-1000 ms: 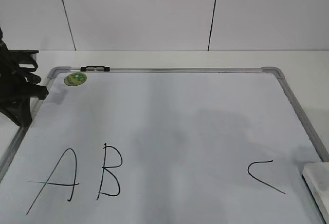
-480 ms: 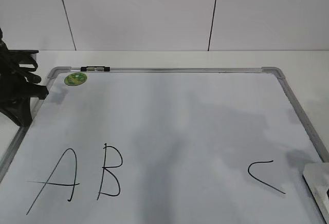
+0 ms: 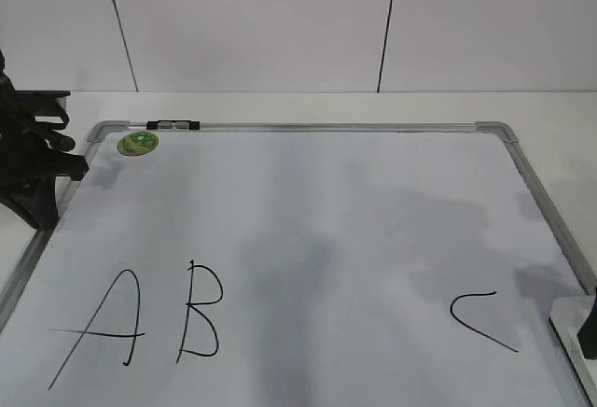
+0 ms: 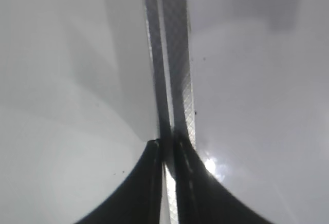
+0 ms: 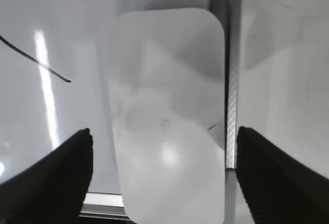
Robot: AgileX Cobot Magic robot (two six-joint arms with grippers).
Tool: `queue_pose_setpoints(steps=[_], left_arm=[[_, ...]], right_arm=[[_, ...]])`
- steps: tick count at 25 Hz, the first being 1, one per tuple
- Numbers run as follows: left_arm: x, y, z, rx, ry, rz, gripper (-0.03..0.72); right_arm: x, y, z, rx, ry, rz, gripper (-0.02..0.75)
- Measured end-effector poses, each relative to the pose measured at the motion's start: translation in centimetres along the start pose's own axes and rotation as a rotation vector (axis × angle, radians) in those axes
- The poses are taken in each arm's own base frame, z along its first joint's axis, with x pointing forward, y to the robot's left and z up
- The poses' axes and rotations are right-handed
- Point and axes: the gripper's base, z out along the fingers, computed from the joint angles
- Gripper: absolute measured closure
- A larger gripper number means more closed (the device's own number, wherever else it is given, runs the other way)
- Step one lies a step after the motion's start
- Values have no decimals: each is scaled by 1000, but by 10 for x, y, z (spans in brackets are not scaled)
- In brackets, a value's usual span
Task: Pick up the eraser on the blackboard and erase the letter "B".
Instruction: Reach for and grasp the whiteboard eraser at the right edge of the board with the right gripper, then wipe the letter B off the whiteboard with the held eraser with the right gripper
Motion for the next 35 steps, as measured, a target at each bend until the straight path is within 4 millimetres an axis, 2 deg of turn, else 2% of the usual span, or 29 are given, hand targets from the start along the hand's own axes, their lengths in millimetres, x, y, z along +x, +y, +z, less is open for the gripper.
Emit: queue_pose_setpoints(steps=[19, 28, 32, 35], left_arm=[[-2, -1, 0, 6, -17, -4, 663], [-2, -1, 0, 13, -26, -10, 664], [-3, -2, 0, 20, -31, -14, 666], [-3, -2, 0, 26, -37, -17, 666]], right_arm=[[-6, -4, 23, 10, 96, -33, 69], [-6, -6, 25, 30, 119, -51, 73], [-5, -6, 24, 32, 126, -55, 93], [-5, -6, 24, 32, 132, -55, 137]])
